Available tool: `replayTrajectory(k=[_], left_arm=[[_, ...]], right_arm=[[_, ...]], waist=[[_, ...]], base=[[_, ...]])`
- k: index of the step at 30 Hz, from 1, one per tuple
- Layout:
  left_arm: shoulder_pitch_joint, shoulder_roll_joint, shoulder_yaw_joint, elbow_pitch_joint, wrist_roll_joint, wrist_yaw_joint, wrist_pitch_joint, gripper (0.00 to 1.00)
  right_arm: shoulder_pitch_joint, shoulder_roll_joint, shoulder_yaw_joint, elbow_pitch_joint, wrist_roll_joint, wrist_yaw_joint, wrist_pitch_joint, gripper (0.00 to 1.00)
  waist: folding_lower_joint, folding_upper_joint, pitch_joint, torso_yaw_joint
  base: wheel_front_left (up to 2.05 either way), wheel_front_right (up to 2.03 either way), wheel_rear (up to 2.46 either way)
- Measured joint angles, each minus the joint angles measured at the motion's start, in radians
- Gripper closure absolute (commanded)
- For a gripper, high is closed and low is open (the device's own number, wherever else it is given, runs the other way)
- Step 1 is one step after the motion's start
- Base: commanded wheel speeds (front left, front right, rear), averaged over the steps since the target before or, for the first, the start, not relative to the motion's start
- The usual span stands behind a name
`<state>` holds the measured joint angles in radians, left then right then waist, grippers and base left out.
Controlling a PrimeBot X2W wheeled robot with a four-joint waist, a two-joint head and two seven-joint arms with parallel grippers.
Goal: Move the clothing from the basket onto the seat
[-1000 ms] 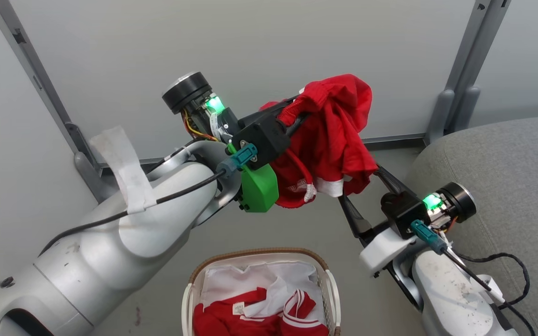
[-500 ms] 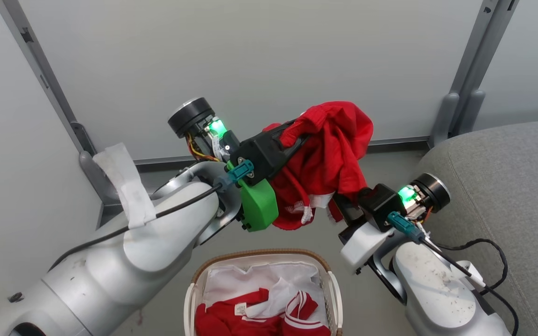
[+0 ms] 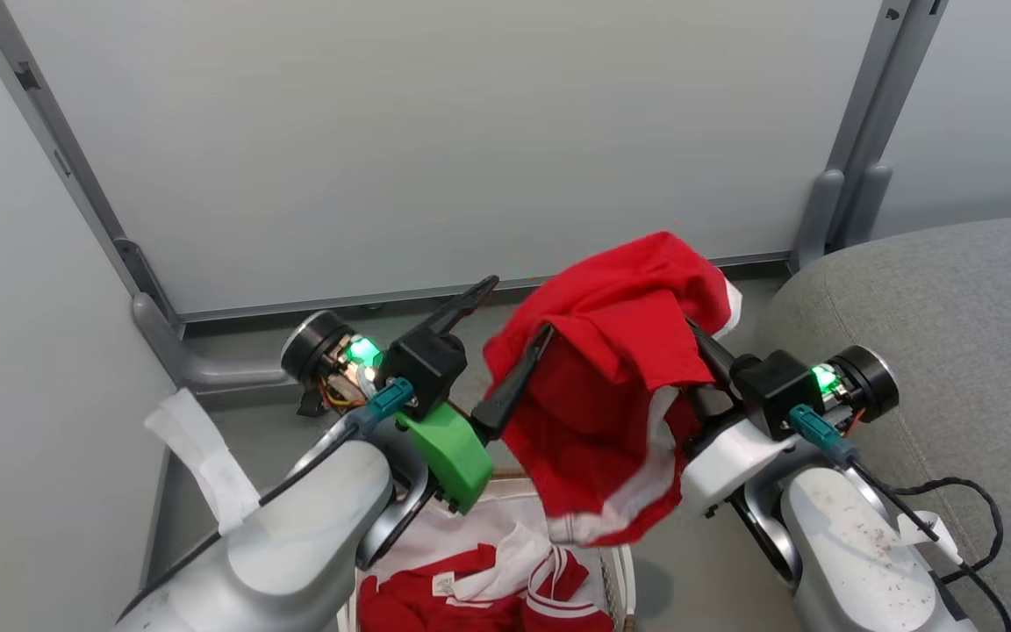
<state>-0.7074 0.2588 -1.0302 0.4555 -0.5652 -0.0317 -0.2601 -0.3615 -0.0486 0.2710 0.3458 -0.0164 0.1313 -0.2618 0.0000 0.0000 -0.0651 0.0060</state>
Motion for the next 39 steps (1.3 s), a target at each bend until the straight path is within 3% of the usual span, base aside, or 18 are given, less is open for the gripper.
replayTrajectory(k=[11, 26, 39], left_arm=[[0.244, -0.071, 0.166, 0.009, 0.018, -0.023, -0.002, 0.00], [0.444, -0.151, 0.348, 0.006, 0.156, -0.065, -0.004, 0.00], [0.462, -0.194, 0.404, -0.055, 0.262, -0.091, -0.004, 0.00]], right_arm=[[0.033, 0.000, -0.104, -0.029, -0.037, 0.000, 0.000, 1.00], [0.065, 0.000, -0.169, -0.036, -0.073, 0.000, 0.000, 1.00], [0.028, 0.000, -0.243, -0.059, -0.156, 0.000, 0.000, 1.00]], waist=[[0.0000, 0.0000, 0.014, -0.025], [0.0000, 0.0000, 0.036, -0.067], [0.0000, 0.0001, 0.072, -0.215]], base=[[0.00, 0.00, 0.00], [0.00, 0.00, 0.00], [0.00, 0.00, 0.00]])
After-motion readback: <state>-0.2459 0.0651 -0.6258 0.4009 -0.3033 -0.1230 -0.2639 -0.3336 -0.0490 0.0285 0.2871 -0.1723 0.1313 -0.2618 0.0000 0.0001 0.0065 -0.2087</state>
